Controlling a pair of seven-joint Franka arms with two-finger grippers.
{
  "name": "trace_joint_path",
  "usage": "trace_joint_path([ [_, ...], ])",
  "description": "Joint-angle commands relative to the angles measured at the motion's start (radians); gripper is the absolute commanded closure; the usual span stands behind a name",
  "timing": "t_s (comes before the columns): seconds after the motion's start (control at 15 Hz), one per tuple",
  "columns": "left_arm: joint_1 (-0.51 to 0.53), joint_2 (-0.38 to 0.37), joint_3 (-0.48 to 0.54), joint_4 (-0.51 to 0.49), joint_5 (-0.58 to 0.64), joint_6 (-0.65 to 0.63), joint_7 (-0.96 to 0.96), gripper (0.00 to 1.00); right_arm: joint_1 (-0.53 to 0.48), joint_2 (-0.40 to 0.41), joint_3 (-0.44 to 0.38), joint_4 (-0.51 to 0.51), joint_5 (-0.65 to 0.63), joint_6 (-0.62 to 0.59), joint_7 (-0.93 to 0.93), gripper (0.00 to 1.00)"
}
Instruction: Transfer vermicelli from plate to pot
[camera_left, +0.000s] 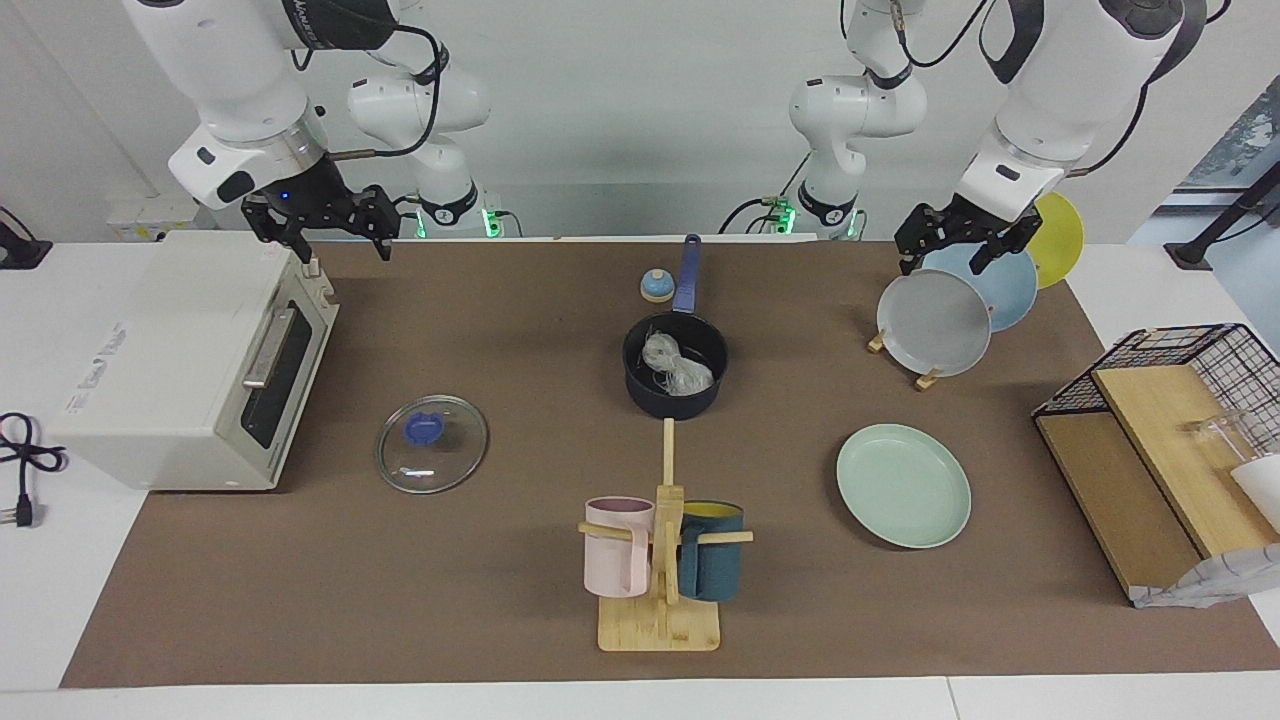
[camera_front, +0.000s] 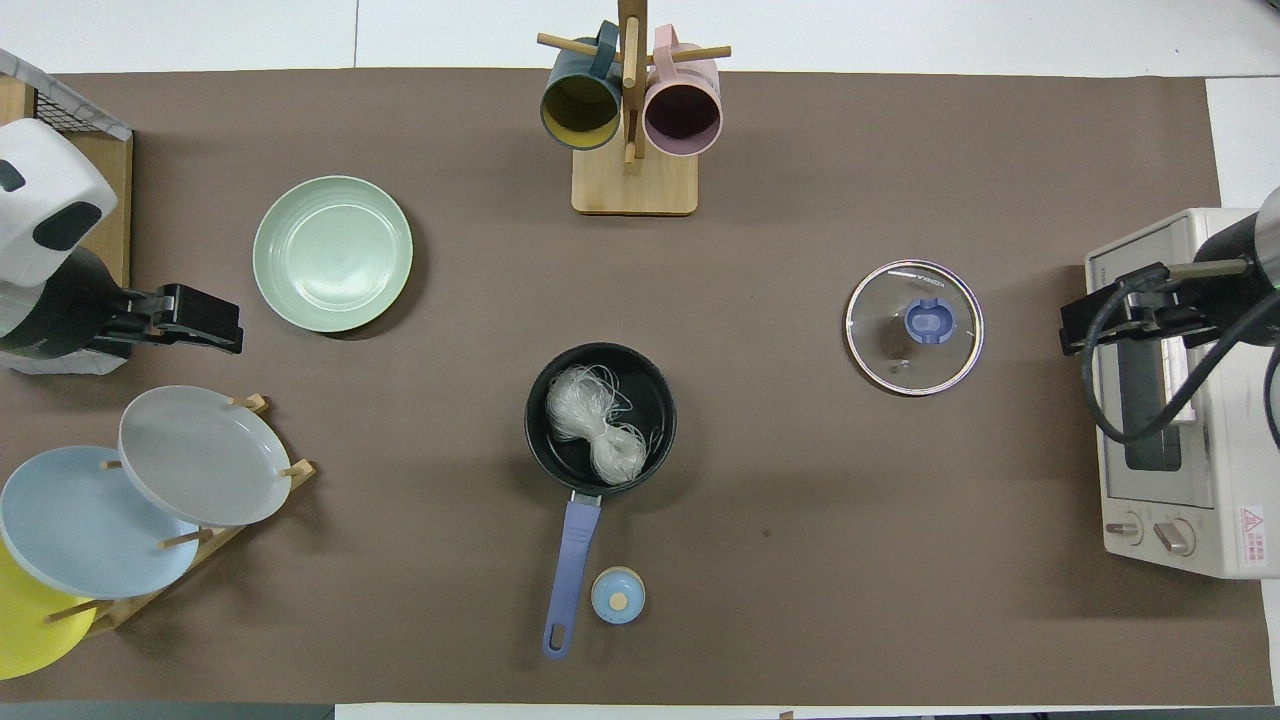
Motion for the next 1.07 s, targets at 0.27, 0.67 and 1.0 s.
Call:
trace_joint_path([
  [0.27, -0.003, -0.009, 0.015, -0.002, -0.006, -0.005, 0.001, 0.0, -0.017, -0.016, 0.009, -0.014, 0.021, 0.009, 0.017, 0.0],
  [0.67, -0.001, -0.009, 0.015, -0.002, -0.006, -0.008, 0.003, 0.0, -0.017, -0.016, 0.009, -0.014, 0.021, 0.009, 0.017, 0.0],
  [1.0, -0.001, -0.009, 0.015, -0.002, -0.006, -0.008, 0.003, 0.0, -0.016, -0.016, 0.009, -0.014, 0.021, 0.009, 0.019, 0.0],
])
